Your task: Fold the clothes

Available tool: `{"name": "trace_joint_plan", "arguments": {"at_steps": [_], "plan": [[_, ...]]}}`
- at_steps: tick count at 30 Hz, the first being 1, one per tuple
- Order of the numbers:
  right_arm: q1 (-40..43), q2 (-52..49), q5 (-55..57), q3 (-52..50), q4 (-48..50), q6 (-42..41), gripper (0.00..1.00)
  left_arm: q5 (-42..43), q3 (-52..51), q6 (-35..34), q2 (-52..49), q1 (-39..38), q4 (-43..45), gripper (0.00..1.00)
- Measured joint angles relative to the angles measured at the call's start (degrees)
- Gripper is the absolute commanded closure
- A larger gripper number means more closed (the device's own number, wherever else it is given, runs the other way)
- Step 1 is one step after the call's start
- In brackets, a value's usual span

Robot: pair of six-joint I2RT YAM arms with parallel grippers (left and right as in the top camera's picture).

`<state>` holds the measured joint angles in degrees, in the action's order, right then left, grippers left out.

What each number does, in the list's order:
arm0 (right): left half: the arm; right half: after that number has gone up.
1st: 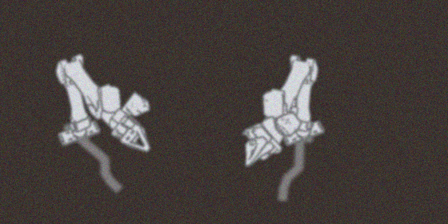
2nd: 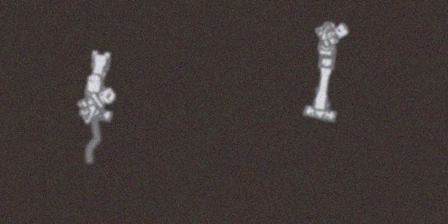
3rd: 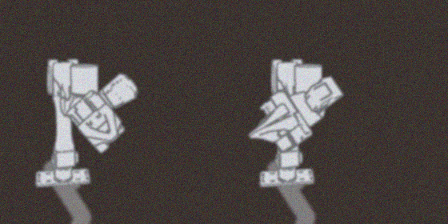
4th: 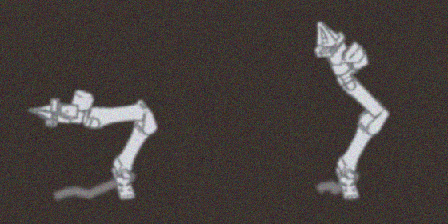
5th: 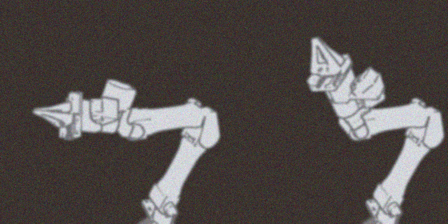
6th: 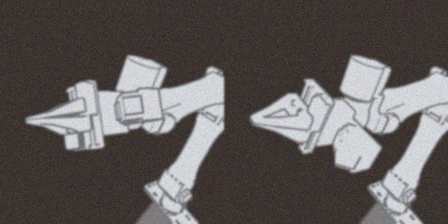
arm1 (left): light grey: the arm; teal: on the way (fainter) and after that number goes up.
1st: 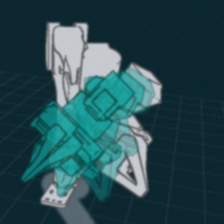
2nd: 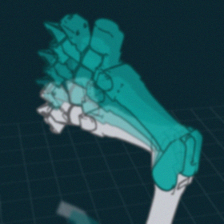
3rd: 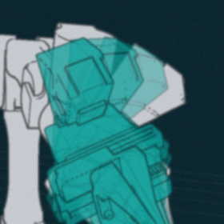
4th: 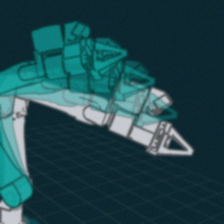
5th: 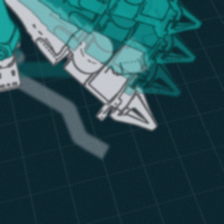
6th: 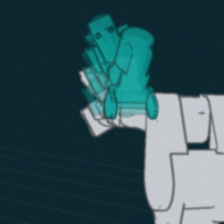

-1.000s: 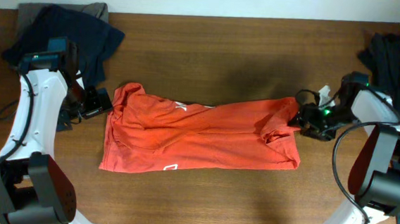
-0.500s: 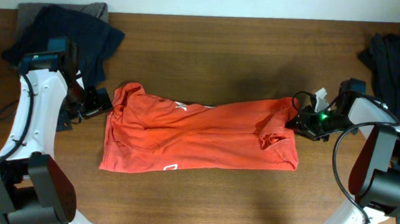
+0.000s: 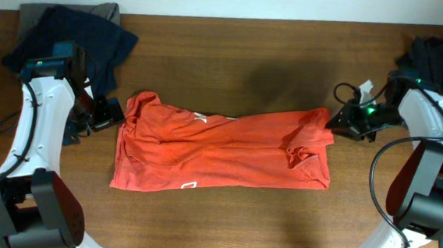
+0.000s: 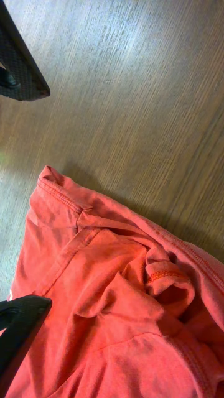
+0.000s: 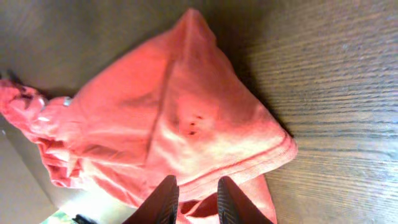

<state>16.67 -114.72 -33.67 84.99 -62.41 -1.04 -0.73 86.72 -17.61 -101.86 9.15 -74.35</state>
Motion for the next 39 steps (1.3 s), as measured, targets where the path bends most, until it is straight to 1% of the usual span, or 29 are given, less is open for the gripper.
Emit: {"name": "trace_joint_plan", "arguments": {"at_steps": [5, 6, 7, 11, 16, 20, 26, 34, 39], "plan": [[-1.2, 0.0, 1.3, 1.1, -0.8, 0.0, 0.73, 0.0, 0.0, 0.0, 0.0, 0.0, 0.0, 0.01], [-1.6, 0.0, 1.9, 1.1, -0.9, -0.1, 0.69, 0.0, 0.0, 0.0, 0.0, 0.0, 0.0, 0.01], [-2.4, 0.0, 3.5, 1.1, -0.9, -0.1, 0.63, 0.0, 0.0, 0.0, 0.0, 0.0, 0.0, 0.01], [-3.3, 0.0, 8.7, 1.1, -0.6, -2.1, 0.6, 0.0, 0.0, 0.0, 0.0, 0.0, 0.0, 0.01], [-1.8, 0.0, 12.9, -0.7, 2.2, -3.1, 0.61, 0.0, 0.0, 0.0, 0.0, 0.0, 0.0, 0.01], [0.1, 0.0, 13.2, -4.4, 5.5, -2.1, 0.62, 0.0, 0.0, 0.0, 0.0, 0.0, 0.0, 0.01], [0.8, 0.0, 11.5, -8.1, 9.5, -0.2, 0.61, 0.0, 0.0, 0.0, 0.0, 0.0, 0.0, 0.01], [0.8, 0.0, 8.5, -11.9, 14.9, 0.2, 0.61, 0.0, 0.0, 0.0, 0.0, 0.0, 0.0, 0.01], [0.8, 0.0, 5.3, -13.0, 16.6, 0.8, 0.61, 0.0, 0.0, 0.0, 0.0, 0.0, 0.0, 0.01]]}}
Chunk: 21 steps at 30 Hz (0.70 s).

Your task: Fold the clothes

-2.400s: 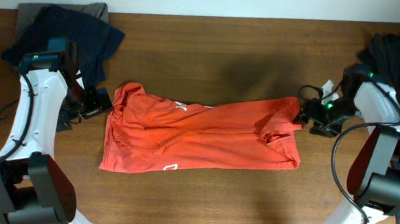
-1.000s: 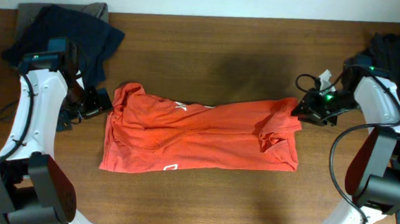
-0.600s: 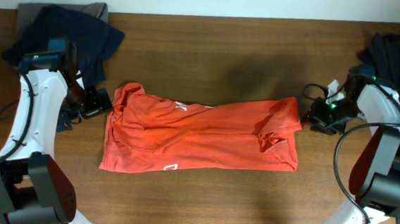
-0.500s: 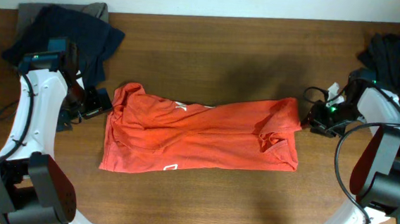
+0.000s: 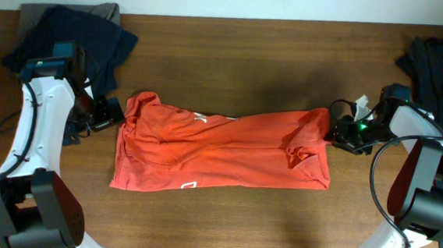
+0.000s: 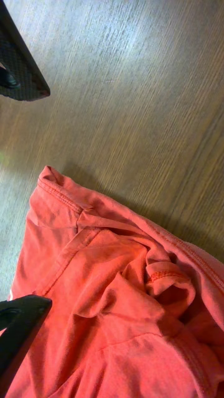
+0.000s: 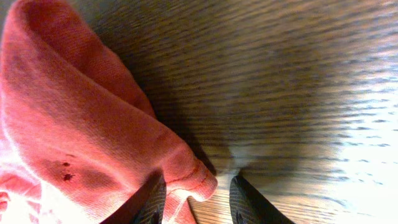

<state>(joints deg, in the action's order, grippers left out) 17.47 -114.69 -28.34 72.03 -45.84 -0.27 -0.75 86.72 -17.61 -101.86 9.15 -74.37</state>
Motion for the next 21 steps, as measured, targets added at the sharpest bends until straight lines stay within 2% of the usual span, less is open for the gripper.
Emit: {"name": "trace_joint_plan", "arguments": {"at_steps": [2, 5, 6, 13, 21], "plan": [[0.0, 0.0, -0.5, -0.2, 0.2, 0.4, 0.69, 0.0, 0.0, 0.0, 0.0, 0.0, 0.0, 0.01], [0.0, 0.0, -0.6, -0.4, 0.3, 0.8, 0.91, 0.0, 0.0, 0.0, 0.0, 0.0, 0.0, 0.01], [0.0, 0.0, -0.7, -0.5, 0.3, 0.8, 0.96, 0.0, 0.0, 0.0, 0.0, 0.0, 0.0, 0.01], [0.1, 0.0, -0.8, -0.5, -0.8, 0.0, 0.96, 0.0, 0.0, 0.0, 0.0, 0.0, 0.0, 0.01], [0.2, 0.0, -2.1, 7.9, -11.8, -0.5, 0.96, 0.0, 0.0, 0.0, 0.0, 0.0, 0.0, 0.01]]}}
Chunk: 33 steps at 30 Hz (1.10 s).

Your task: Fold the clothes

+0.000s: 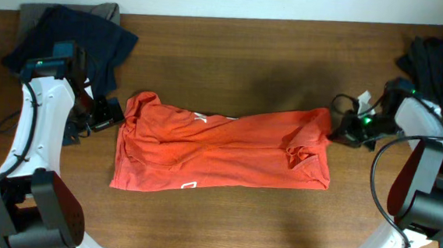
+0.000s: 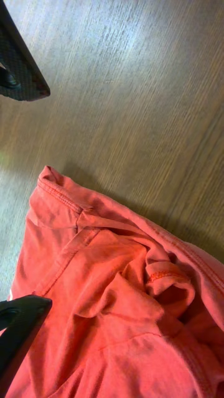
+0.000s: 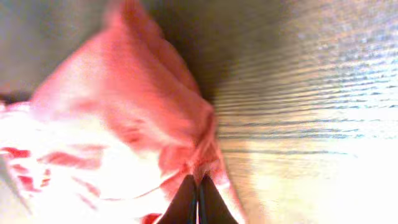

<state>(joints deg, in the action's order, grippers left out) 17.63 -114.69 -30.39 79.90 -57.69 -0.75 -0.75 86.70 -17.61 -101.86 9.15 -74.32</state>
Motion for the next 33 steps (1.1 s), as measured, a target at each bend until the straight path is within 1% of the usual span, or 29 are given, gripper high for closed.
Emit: {"name": "trace_joint_plan", "arguments": {"at_steps": [3, 10, 19, 26, 27, 29, 30, 31, 32, 33], "plan": [[-0.5, 0.0, -1.6, 3.3, -3.5, 0.7, 0.96, 0.0, 0.0, 0.0, 0.0, 0.0, 0.0, 0.01], [-4.5, 0.0, -6.2, 4.3, -4.8, 1.1, 0.96, 0.0, 0.0, 0.0, 0.0, 0.0, 0.1, 0.01], [-12.5, 0.0, -16.3, 4.3, -0.5, 1.0, 0.96, 0.0, 0.0, 0.0, 0.0, 0.0, 0.1, 0.01], [-18.0, 0.0, -18.0, 4.3, 3.3, -0.9, 0.96, 0.0, 0.0, 0.0, 0.0, 0.0, 0.1, 0.01], [-18.7, 0.0, -17.9, 4.3, 3.7, -1.3, 0.95, 0.0, 0.0, 0.0, 0.0, 0.0, 0.1, 0.01], [-20.2, 0.0, -17.0, 4.3, 5.2, -2.9, 0.66, 0.0, 0.0, 0.0, 0.0, 0.0, 0.1, 0.01], [-21.0, 0.0, -16.0, 4.3, 5.7, -3.7, 0.56, 0.0, 0.0, 0.0, 0.0, 0.0, 0.1, 0.01], [-21.6, 0.0, -14.6, 4.3, 6.3, -4.6, 0.49, 0.0, 0.0, 0.0, 0.0, 0.0, 0.1, 0.01], [-22.3, 0.0, -13.1, 4.3, 6.9, -5.3, 0.46, 0.0, 0.0, 0.0, 0.0, 0.0, 0.0, 0.01], [-22.7, 0.0, -11.6, 4.3, 7.3, -5.9, 0.46, 0.0, 0.0, 0.0, 0.0, 0.0, 0.0, 0.01]]}}
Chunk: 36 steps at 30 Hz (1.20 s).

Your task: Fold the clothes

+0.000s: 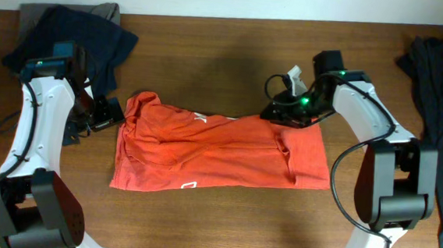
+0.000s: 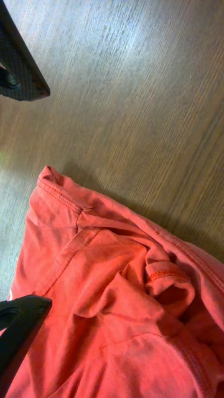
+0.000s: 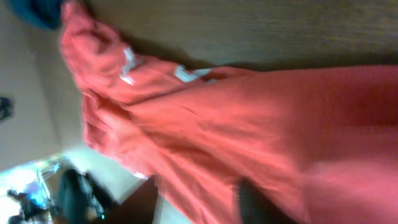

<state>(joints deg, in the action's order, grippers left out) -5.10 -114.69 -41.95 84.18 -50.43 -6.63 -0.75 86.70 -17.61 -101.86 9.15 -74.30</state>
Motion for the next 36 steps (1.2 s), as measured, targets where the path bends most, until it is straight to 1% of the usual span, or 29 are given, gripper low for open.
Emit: {"name": "trace_joint_plan", "arguments": {"at_steps": [3, 6, 13, 15, 18, 23, 29, 33, 36], "plan": [[-0.7, 0.0, 3.9, 0.1, -0.5, -1.6, 0.46, 0.0, 0.0, 0.0, 0.0, 0.0, 0.0, 0.01], [-0.3, 0.0, 6.7, 1.4, -4.3, -2.2, 0.45, 0.0, 0.0, 0.0, 0.0, 0.0, 0.0, 0.01], [1.4, 0.1, 10.4, 11.1, -19.5, 0.0, 0.44, -0.1, 0.0, 0.0, 0.0, 0.0, 0.0, 0.01], [1.6, 0.7, 13.1, 13.5, -24.6, 0.6, 0.44, -0.2, 0.0, 0.0, 0.0, 0.0, 0.0, 0.01], [1.6, 3.2, 18.4, 14.8, -31.6, 0.7, 0.44, -0.2, 0.0, 0.0, 0.0, 0.0, 0.0, 0.01], [1.6, 5.8, 24.2, 15.0, -39.9, 0.5, 0.47, -0.2, 0.0, 0.0, 0.0, 0.0, 0.0, 0.01], [-0.9, 5.9, 31.1, 12.7, -42.3, -0.9, 0.47, -0.2, 0.0, 0.0, 0.0, 0.0, 0.0, 0.01], [-5.9, 5.9, 39.1, 8.2, -41.8, -6.3, 0.46, -0.2, -0.1, 0.0, 0.0, 0.0, 0.0, 0.01], [-8.8, 5.9, 43.1, 4.7, -39.1, -9.4, 0.47, -0.1, -0.2, 0.0, 0.0, 0.0, 0.0, 0.01]]}}
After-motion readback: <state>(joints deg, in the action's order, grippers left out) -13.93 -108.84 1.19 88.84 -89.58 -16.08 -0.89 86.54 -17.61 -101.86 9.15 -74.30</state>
